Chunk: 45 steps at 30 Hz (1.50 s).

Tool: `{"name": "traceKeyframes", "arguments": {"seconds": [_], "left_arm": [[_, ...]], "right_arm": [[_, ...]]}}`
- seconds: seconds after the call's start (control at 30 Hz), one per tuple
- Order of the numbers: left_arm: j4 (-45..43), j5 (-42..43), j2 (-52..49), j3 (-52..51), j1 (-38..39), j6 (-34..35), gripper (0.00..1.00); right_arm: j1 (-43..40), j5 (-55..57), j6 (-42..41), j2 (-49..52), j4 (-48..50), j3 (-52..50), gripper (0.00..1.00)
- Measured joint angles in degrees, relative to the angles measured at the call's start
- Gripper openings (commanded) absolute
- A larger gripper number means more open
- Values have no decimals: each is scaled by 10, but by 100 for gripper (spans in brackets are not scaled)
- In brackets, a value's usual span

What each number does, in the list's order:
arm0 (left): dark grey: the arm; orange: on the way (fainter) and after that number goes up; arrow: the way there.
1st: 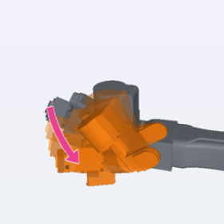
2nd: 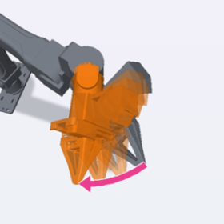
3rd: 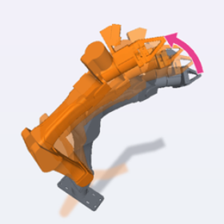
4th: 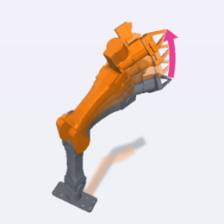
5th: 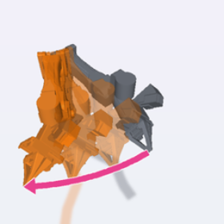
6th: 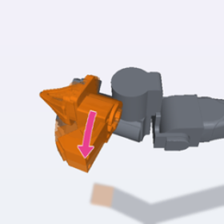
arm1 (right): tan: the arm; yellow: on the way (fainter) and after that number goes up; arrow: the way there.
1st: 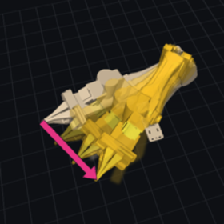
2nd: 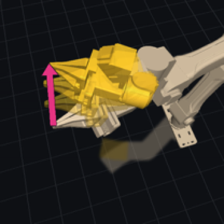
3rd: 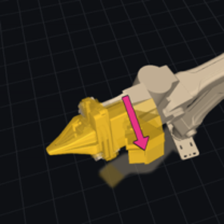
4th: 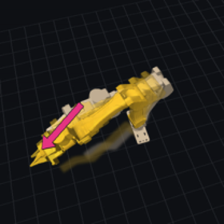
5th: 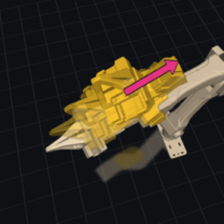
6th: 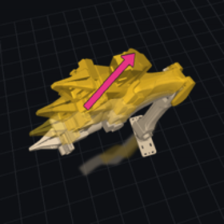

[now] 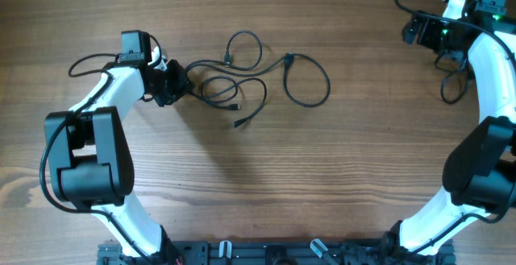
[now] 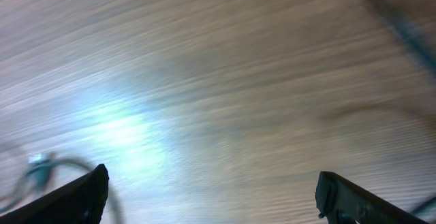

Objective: Untangle cables
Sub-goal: 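Return the right gripper to the remaining cable bundle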

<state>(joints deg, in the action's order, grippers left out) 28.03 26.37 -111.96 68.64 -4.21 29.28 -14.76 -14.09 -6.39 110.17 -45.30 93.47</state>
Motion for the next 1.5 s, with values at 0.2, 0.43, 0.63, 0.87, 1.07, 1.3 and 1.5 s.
{"name": "traceKeyframes", "arguments": {"seconds": [0.2,0.43,0.63,0.87,1.07,1.3,1.5], "left_arm": [[0,0,0,0,0,2,4],[0,0,0,0,0,2,4],[0,0,0,0,0,2,4],[-1,0,0,0,0,2,4],[-2,0,0,0,0,2,4],[-2,0,0,0,0,2,5],[-2,0,0,0,0,2,17]], "right_arm": [[37,-63,-24,0,-52,0,100],[117,-94,-28,0,-80,0,100],[219,-100,-28,0,-64,0,100],[337,-104,-11,0,-4,0,100],[409,-104,25,0,59,0,100],[469,-104,48,0,90,0,99],[508,-104,58,0,90,0,100]]}}
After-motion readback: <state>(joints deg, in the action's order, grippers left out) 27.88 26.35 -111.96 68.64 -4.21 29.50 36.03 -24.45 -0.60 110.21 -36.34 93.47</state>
